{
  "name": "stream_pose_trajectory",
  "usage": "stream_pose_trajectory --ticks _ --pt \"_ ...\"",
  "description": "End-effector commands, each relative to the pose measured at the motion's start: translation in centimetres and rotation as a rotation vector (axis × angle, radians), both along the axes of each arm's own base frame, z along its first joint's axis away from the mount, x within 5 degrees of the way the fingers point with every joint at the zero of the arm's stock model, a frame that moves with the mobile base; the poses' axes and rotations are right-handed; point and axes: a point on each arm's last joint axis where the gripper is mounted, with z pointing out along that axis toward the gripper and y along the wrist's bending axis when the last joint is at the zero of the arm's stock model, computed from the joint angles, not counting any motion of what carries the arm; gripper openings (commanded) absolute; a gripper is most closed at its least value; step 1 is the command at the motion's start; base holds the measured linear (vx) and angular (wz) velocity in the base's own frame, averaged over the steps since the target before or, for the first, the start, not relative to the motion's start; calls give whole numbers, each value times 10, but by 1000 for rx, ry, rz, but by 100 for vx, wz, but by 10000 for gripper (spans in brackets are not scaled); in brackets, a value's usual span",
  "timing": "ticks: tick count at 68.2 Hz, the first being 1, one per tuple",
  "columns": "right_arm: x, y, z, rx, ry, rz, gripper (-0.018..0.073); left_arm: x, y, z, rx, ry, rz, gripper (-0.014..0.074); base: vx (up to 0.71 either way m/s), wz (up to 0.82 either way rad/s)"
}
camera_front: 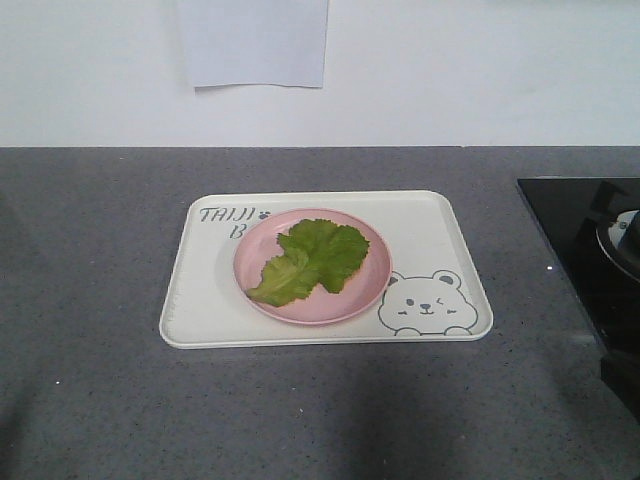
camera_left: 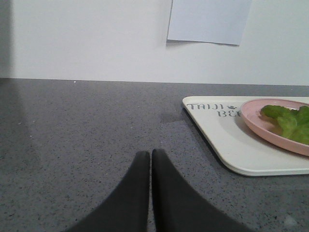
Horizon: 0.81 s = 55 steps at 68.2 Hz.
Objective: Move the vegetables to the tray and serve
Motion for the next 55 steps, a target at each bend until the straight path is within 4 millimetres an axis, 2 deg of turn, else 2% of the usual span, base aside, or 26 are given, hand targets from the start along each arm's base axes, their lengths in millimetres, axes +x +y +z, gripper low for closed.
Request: stream_pose_trajectory --ticks 1,55 --pt "3 -1 13 22 -78 -22 -6 0 0 -2 -19 -52 1 -6 0 0" --pt "3 -1 13 22 -78 -22 -6 0 0 -2 -19 -52 1 -6 0 0"
